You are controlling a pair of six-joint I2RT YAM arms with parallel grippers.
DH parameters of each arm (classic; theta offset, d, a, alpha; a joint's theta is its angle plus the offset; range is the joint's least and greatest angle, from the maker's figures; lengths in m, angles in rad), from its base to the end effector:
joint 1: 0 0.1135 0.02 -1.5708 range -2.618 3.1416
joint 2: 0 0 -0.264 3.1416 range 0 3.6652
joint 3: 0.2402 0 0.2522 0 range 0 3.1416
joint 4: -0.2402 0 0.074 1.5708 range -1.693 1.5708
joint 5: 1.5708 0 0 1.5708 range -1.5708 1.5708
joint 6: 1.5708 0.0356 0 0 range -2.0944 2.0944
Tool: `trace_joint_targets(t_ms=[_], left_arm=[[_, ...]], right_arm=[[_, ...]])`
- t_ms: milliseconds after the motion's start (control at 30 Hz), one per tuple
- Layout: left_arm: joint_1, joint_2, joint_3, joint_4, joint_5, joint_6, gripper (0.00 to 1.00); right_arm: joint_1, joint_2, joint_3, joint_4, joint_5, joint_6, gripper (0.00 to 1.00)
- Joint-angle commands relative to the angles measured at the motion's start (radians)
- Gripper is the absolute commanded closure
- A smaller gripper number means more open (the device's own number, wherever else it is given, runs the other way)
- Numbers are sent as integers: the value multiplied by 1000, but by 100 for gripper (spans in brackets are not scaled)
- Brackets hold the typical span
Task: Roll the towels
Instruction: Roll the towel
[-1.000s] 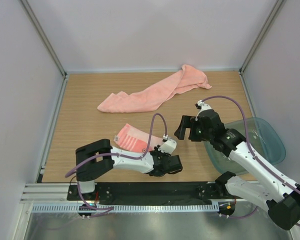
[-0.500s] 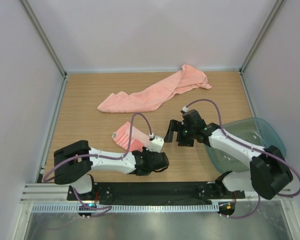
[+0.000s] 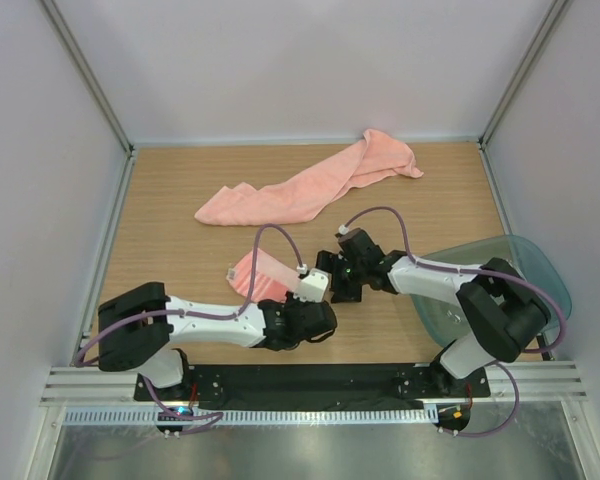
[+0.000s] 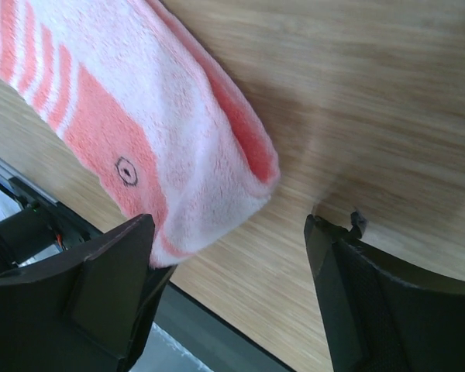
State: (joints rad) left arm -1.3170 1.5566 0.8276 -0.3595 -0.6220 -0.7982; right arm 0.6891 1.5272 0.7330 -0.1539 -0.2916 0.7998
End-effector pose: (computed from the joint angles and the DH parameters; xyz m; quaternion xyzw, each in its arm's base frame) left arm 0.0921 -0.2723 0.1679 0.1665 0.9123 -0.0522 0.3705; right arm 0.2142 0.1898 0.1568 0.0077 0.9428 0.3071 0.1292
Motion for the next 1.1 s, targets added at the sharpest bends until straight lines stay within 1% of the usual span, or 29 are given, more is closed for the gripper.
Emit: trace_joint_targets(t_ms=[0, 33, 100, 200, 233, 300, 333, 400, 500, 533, 733, 767, 800, 833, 900, 933, 967, 1000, 1067], left_arm=[[5, -61, 10, 37, 1, 2, 100], [5, -64, 8, 39, 2, 2, 100], [5, -75, 5, 37, 4, -1, 100], [5, -89, -7, 39, 4, -6, 100], [5, -86, -10, 39, 2, -6, 100], [5, -86, -12, 36, 4, -7, 100], [5, -82, -13, 34, 4, -9, 100], [5, -81, -16, 34, 7, -15, 100], [5, -86, -22, 37, 11, -18, 100], [5, -86, -24, 40, 22, -18, 100], [5, -82, -27, 63, 74, -1, 100], [5, -81, -25, 68, 87, -1, 100], [5, -79, -24, 73, 93, -2, 100], [5, -76, -21, 80, 105, -1, 100], [5, -75, -13, 85, 123, -3, 100], [5, -67, -1, 85, 131, -6, 100], [5, -63, 8, 85, 140, -6, 100], [5, -58, 16, 83, 162, -7, 100], [7, -38, 44, 85, 185, -15, 100]], right_arm=[[1, 14, 0, 106, 2, 21, 16], [1, 27, 0, 109, 3, 22, 22], [0, 42, 6, 120, 6, 19, 29], [0, 62, 20, 120, 25, 22, 41], [1, 67, 26, 120, 29, 21, 49], [1, 68, 42, 106, 42, 15, 60], [1, 68, 48, 96, 46, 13, 67], [0, 70, 69, 64, 63, -5, 72], [0, 70, 98, 14, 81, -33, 90], [0, 70, 106, 1, 98, -39, 99], [-2, 67, 160, -124, 166, -94, 99], [-3, 67, 176, -162, 199, -100, 97], [-6, 67, 183, -176, 210, -108, 92], [-8, 67, 189, -194, 226, -117, 71], [-25, 60, 207, -240, 268, -142, 48], [-33, 54, 212, -257, 282, -149, 31], [-52, 39, 221, -289, 287, -165, 26], [-62, 25, 224, -306, 343, -172, 24], [-95, -25, 235, -352, 377, -191, 21]])
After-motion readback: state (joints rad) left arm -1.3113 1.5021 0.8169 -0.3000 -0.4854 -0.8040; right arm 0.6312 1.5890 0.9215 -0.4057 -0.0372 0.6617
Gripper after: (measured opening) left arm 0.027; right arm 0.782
